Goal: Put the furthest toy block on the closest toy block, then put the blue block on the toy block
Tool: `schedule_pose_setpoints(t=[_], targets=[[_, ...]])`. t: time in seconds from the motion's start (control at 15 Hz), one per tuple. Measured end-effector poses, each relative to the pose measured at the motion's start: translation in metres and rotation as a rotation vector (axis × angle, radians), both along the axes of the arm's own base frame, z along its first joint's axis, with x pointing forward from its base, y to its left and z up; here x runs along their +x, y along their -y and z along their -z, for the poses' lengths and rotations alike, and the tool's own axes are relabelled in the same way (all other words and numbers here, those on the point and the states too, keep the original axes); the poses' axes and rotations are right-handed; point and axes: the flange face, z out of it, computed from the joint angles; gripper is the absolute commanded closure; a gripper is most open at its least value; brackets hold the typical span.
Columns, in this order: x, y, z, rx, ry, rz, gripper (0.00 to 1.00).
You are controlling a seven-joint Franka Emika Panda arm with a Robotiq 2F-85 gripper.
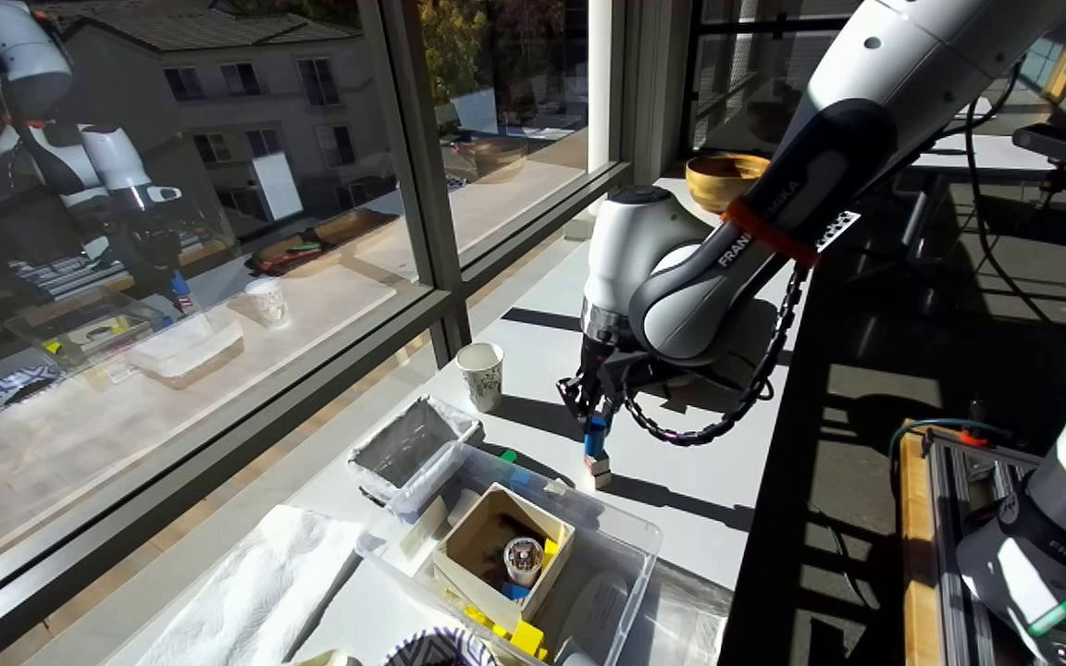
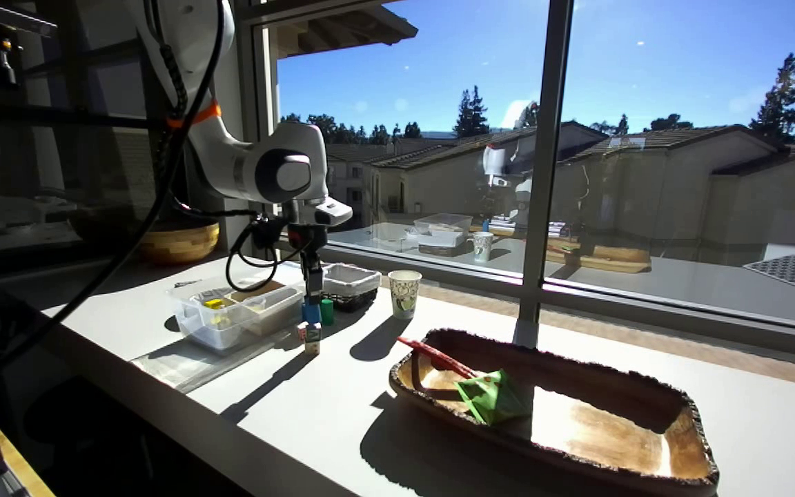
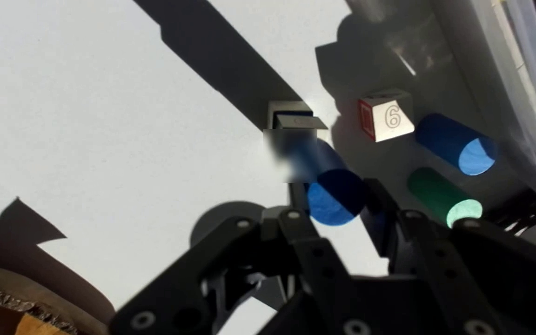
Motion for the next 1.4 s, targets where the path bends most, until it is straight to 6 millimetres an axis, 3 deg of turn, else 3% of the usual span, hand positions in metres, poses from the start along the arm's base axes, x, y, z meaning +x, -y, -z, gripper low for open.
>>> schedule_pose_setpoints(t=[1.4], targets=[[0.0062,0.0007,0.0001,0.01,0.001,-0.001,0.91]])
